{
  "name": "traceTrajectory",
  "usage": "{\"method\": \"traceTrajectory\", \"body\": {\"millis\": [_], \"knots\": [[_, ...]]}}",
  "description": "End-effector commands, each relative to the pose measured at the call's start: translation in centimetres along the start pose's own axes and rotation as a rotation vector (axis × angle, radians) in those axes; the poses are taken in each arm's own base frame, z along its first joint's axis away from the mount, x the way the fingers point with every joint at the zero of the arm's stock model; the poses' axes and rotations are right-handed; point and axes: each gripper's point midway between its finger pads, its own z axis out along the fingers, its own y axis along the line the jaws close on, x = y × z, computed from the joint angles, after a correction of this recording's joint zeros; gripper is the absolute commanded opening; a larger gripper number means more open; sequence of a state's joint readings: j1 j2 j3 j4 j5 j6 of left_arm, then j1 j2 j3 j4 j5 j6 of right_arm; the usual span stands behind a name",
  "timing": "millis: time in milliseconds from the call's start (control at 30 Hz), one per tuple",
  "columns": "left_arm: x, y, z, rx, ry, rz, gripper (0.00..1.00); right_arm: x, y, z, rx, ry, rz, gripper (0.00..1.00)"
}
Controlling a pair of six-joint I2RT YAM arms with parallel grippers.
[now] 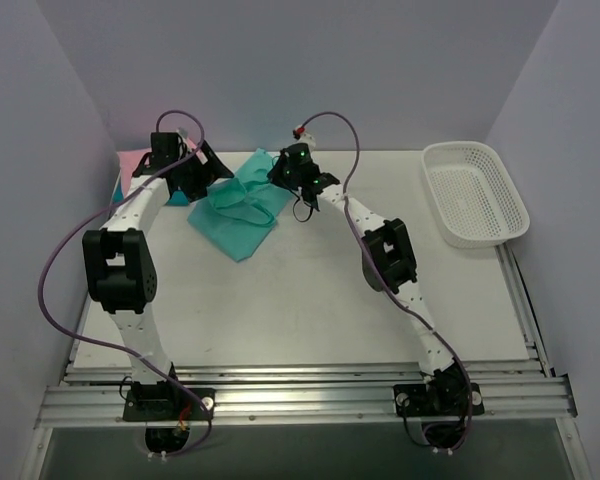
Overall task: Fold and stack the t-shirts
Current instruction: Fold the tshirt
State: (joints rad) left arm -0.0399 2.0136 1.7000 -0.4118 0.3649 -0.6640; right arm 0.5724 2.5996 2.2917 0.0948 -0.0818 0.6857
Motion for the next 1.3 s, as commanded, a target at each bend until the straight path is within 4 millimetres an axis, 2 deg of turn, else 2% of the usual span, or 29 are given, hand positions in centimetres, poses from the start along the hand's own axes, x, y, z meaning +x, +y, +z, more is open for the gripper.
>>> {"method": "traceTrajectory", "body": {"millis": [0,167,200,233,267,300,333,367,400,467,500,600,733,767,867,1033,1267], "knots": [[-1.4,-0.7,-2.6,-0.031,-0.057,0.067,0.94,-4.4,1.0,-0.1,-0.044,-0.106,0.029,0.0],[-1.5,-0.1,-1.7,-0.041,-0.051,0.071,0.94,-5.7,2.0,-0.4,-0.077,-0.134,0.043,0.0],[-1.7,-0.1,-1.5,-0.039,-0.056,0.075,0.94,-5.9,2.5,-0.9,-0.09,-0.133,0.047,0.04],[-1.8,-0.1,-1.1,-0.035,-0.057,0.074,0.94,-5.7,3.0,-1.2,-0.1,-0.127,0.048,0.12],[-1.4,0.5,-0.3,-0.04,-0.039,0.068,0.94,-5.3,3.9,-1.6,-0.111,-0.122,0.044,0.37],[-1.9,0.3,-0.1,-0.037,-0.046,0.074,0.94,-6.1,5.3,-2.8,-0.131,-0.141,0.037,0.51],[-1.8,0.4,0.2,-0.041,-0.038,0.075,0.94,-6.1,6.1,-3.4,-0.138,-0.148,0.032,0.61],[-1.6,0.8,0.8,-0.047,-0.024,0.071,0.94,-5.0,5.6,-3.5,-0.11,-0.139,0.022,0.75],[-1.9,0.6,0.9,-0.042,-0.031,0.073,0.94,-4.9,7.5,-4.7,-0.131,-0.144,0.001,0.8],[-2.0,0.7,1.4,-0.037,-0.033,0.076,0.94,-3.9,8.3,-5.4,-0.131,-0.133,-0.009,0.83],[-2.1,0.7,1.5,-0.035,-0.036,0.079,0.94,-2.8,9.3,-5.9,-0.142,-0.113,-0.02,0.83],[-2.3,0.6,1.8,-0.034,-0.036,0.082,0.94,-1.2,11.5,-6.8,-0.163,-0.091,-0.047,0.84],[-2.3,1.2,2.1,-0.053,-0.038,0.084,0.94,-1.0,13.2,-7.9,-0.172,-0.095,-0.074,0.84],[-2.3,1.4,2.2,-0.057,-0.04,0.085,0.94,-1.4,13.5,-8.3,-0.178,-0.101,-0.074,0.84],[-2.4,1.7,2.6,-0.067,-0.038,0.084,0.94,-2.1,13.5,-8.8,-0.156,-0.123,-0.074,0.83],[-2.2,1.2,2.9,-0.038,-0.026,0.079,0.94,-1.8,13.0,-8.5,-0.145,-0.116,-0.081,0.82],[-2.0,0.4,2.1,-0.005,-0.031,0.079,0.94,-0.7,11.7,-6.4,-0.135,-0.092,-0.073,0.79]]}}
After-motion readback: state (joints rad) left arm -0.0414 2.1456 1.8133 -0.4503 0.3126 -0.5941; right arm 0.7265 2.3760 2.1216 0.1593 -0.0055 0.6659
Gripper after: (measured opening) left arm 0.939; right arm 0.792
